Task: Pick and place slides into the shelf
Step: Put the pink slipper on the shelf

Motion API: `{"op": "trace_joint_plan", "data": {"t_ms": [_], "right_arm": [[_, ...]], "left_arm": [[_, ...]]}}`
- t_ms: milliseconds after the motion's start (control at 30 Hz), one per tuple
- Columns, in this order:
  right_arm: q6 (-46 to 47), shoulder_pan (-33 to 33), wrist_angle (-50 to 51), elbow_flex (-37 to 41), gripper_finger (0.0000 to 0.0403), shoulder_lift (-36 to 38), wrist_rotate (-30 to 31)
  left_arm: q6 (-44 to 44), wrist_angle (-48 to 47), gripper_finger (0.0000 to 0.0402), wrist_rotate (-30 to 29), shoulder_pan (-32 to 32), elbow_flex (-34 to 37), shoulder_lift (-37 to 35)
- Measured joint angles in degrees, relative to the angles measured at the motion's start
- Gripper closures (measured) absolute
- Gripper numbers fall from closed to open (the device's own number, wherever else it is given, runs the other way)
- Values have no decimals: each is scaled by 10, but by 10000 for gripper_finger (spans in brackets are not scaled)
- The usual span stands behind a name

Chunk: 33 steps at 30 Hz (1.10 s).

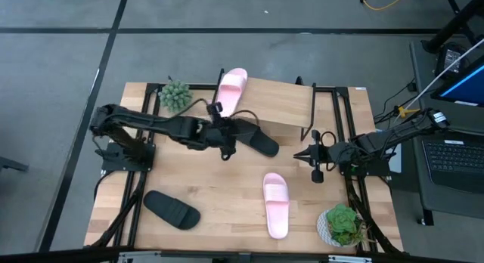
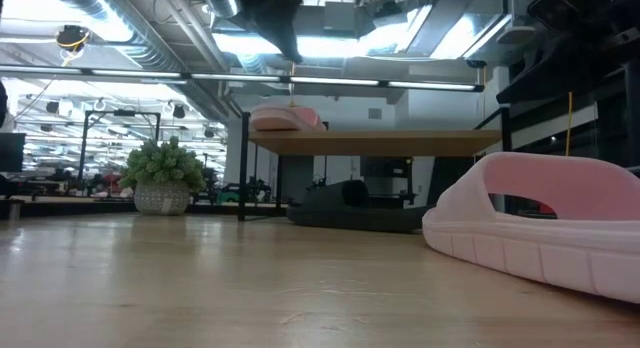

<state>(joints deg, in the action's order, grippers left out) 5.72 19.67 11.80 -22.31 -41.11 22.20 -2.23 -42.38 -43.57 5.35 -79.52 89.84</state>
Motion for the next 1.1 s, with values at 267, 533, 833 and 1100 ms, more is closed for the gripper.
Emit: {"op": "trace_joint_plan", "data": {"t_ms": [267,533,833,1100], "right_arm": [[-4,0,-17,0,373,-13,0],[-45,0,-65,-17,375,-12,-5],[-53,5,85,-152,397,-83,-24],[-17,41,233,-268,400,-164,-54]], "left_arm": [[34,177,401,77,8,178,-126],[58,350,401,200,-3,343,-215],[58,467,401,220,6,437,-244],[69,516,401,221,28,454,-244]]}}
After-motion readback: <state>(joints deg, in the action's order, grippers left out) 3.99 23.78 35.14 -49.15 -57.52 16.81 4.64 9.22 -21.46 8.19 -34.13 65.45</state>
